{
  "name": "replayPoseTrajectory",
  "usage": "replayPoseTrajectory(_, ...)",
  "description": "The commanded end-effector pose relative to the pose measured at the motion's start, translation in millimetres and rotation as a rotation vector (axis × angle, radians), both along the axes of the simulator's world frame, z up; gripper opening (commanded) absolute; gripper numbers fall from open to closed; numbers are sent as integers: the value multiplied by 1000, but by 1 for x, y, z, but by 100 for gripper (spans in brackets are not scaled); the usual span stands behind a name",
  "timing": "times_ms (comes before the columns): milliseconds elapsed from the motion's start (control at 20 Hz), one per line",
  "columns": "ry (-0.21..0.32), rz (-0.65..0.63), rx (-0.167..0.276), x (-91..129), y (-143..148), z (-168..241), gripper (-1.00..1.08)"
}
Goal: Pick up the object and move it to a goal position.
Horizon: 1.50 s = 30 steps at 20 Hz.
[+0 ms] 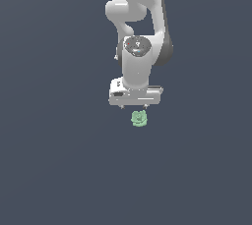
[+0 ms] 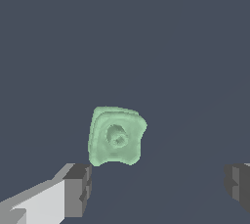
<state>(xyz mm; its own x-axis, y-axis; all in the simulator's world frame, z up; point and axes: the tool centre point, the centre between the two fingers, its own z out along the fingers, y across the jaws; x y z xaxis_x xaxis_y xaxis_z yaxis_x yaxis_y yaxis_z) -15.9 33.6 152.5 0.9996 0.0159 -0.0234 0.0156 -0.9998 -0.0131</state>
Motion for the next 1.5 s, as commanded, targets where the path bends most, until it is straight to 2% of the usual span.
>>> replayPoseTrajectory(0, -2, -21, -2, 0, 5, -8, 100)
replayPoseTrajectory(650, -21, -149, -14, -6, 34, -57, 100)
replayPoseTrajectory(1100, -21, -157, -14, -7, 36, -64, 100)
replayPoseTrajectory(1450, -22, -159, -15, -8, 37, -94, 100)
